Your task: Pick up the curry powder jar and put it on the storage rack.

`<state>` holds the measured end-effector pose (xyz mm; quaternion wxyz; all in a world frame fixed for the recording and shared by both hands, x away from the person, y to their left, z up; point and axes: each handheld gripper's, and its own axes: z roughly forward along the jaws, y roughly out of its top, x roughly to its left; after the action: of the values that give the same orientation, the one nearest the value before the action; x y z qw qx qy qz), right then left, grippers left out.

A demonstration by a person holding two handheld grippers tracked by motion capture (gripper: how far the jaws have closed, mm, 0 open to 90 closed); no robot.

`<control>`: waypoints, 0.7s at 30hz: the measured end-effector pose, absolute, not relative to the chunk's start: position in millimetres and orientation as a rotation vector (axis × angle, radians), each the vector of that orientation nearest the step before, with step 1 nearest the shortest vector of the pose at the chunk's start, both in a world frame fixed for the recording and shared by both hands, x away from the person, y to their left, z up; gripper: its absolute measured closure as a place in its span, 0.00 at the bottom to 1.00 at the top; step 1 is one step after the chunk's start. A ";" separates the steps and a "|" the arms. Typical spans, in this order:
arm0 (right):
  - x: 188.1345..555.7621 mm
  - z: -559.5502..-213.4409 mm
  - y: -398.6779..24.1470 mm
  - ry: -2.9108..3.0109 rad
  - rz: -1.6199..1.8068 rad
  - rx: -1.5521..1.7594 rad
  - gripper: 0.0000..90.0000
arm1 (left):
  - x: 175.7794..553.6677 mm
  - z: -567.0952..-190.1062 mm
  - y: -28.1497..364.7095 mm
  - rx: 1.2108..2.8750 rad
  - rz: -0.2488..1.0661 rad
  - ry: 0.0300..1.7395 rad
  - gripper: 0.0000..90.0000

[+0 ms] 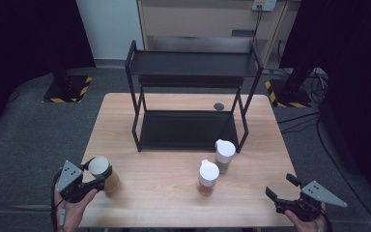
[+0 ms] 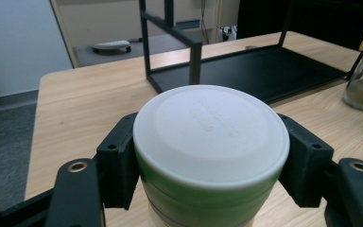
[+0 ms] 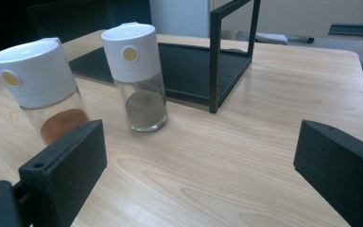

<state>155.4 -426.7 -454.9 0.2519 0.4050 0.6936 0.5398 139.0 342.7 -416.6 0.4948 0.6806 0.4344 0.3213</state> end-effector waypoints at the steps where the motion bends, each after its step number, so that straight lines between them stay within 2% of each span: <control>1: 155.7 -454.9 -426.7 1.889 1.468 1.101 0.05 | 142.0 -414.3 340.8 1.651 0.772 1.047 0.35; 21: 157.0 -455.7 -427.9 1.895 1.477 1.099 0.05 | 188.3 -381.2 297.0 1.730 0.691 0.966 0.35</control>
<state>157.0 -427.9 -455.7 0.2472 0.4030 0.6951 0.5416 188.3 297.0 -381.2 0.4982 0.7149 0.3989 0.2856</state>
